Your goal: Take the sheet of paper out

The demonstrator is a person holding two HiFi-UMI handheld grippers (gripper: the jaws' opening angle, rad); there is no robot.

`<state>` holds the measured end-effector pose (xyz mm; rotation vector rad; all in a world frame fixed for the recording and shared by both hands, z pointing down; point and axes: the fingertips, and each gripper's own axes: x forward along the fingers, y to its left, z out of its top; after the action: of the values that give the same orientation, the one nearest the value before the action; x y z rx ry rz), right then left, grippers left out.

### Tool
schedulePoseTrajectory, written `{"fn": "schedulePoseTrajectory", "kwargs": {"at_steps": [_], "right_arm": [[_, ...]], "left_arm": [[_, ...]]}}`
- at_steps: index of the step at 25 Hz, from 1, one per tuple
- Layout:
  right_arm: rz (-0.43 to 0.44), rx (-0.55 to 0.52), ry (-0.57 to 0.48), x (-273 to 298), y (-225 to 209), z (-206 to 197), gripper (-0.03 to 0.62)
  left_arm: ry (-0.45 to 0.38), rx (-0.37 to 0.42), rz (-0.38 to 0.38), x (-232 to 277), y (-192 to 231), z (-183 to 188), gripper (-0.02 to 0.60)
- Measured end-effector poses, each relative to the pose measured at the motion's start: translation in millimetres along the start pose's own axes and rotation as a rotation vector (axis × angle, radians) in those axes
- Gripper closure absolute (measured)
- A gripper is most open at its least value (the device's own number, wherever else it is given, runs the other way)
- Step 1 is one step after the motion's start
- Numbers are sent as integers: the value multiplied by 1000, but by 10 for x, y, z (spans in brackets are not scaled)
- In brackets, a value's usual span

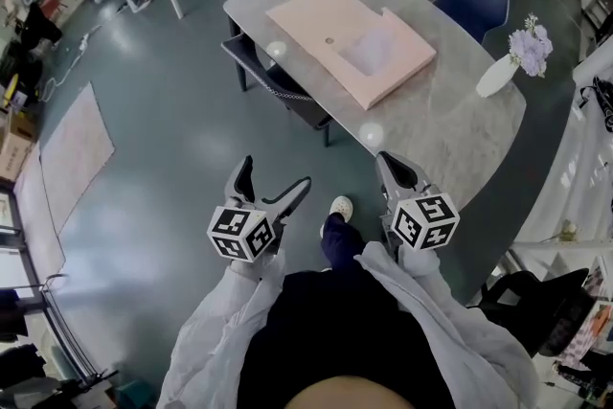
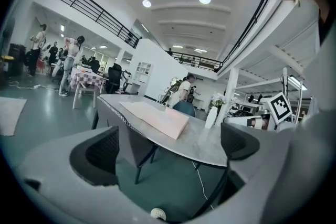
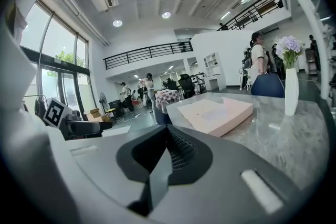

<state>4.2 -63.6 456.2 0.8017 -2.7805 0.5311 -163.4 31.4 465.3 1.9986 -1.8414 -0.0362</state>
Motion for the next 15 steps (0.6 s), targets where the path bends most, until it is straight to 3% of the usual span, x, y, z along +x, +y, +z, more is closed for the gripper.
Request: {"fn": "schedulePoseTrajectory", "kwargs": {"at_steps": [15], "right_arm": [[-4, -16, 22, 1140, -729, 549, 580]], "left_arm": [[-20, -4, -57, 1294, 502, 621, -17]]}}
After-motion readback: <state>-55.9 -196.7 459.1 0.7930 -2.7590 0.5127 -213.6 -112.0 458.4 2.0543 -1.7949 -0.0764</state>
